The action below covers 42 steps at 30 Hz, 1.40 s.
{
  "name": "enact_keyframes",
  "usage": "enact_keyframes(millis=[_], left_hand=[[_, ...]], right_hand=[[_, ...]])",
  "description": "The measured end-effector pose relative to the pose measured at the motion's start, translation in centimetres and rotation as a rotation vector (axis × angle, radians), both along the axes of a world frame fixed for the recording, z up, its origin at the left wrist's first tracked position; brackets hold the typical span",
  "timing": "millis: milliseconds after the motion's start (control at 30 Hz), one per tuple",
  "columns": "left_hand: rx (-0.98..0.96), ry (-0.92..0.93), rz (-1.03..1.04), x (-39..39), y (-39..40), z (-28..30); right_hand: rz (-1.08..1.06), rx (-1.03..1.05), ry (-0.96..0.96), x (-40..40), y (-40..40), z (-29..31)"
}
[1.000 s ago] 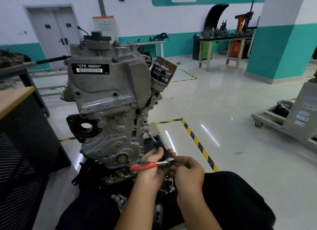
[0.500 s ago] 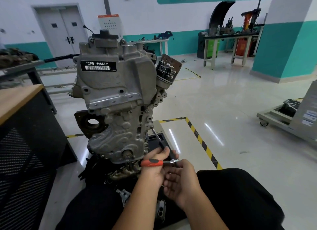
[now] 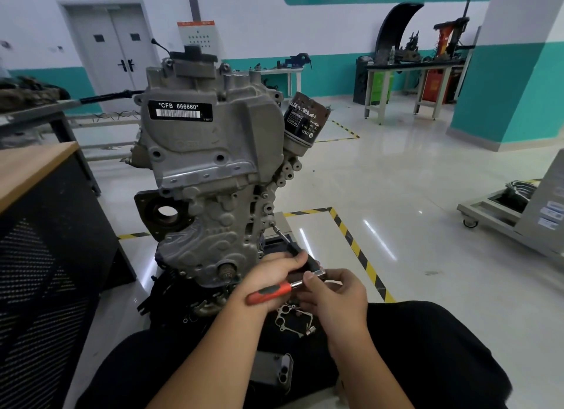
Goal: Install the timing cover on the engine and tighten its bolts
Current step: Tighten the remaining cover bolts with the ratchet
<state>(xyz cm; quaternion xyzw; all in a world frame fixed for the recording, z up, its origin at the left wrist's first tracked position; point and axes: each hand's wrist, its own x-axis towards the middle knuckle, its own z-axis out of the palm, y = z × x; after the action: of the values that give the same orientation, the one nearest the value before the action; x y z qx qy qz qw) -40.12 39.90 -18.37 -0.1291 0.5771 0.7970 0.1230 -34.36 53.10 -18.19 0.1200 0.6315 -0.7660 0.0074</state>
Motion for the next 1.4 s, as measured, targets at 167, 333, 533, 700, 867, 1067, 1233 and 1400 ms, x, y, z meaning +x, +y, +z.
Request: enact_keyframes(millis=[167, 333, 533, 700, 867, 1067, 1233, 1400], left_hand=[[0.058, -0.026, -0.09, -0.5, -0.7, 1.0], [0.105, -0.023, -0.024, -0.6, -0.7, 0.6], [0.153, -0.098, -0.01, -0.6, 0.3, -0.2], [0.024, -0.107, 0.024, -0.4, 1.0, -0.5], [0.154, -0.03, 0.028, -1.1, 0.4, -0.2], [0.143, -0.017, 0.015, -1.0, 0.1, 0.8], [0.11, -0.02, -0.066, -0.6, 0.2, 1.5], [0.076, -0.076, 0.057, -0.4, 0.9, 1.3]], right_hand=[[-0.074, 0.201, 0.088, -0.8, 0.1, -1.2], [-0.127, 0.362, 0.232, -1.4, -0.6, -1.8], [-0.069, 0.323, 0.133, -1.0, -0.8, -2.0], [0.089, -0.423, -0.312, -0.6, -0.6, -0.9], [-0.054, 0.529, 0.1, -1.1, -0.2, -1.5], [-0.052, 0.428, 0.198, -1.4, -0.3, -0.9], [0.049, 0.003, 0.031, -1.8, 0.1, 0.6], [0.047, 0.582, 0.087, -2.0, 0.6, -0.1]])
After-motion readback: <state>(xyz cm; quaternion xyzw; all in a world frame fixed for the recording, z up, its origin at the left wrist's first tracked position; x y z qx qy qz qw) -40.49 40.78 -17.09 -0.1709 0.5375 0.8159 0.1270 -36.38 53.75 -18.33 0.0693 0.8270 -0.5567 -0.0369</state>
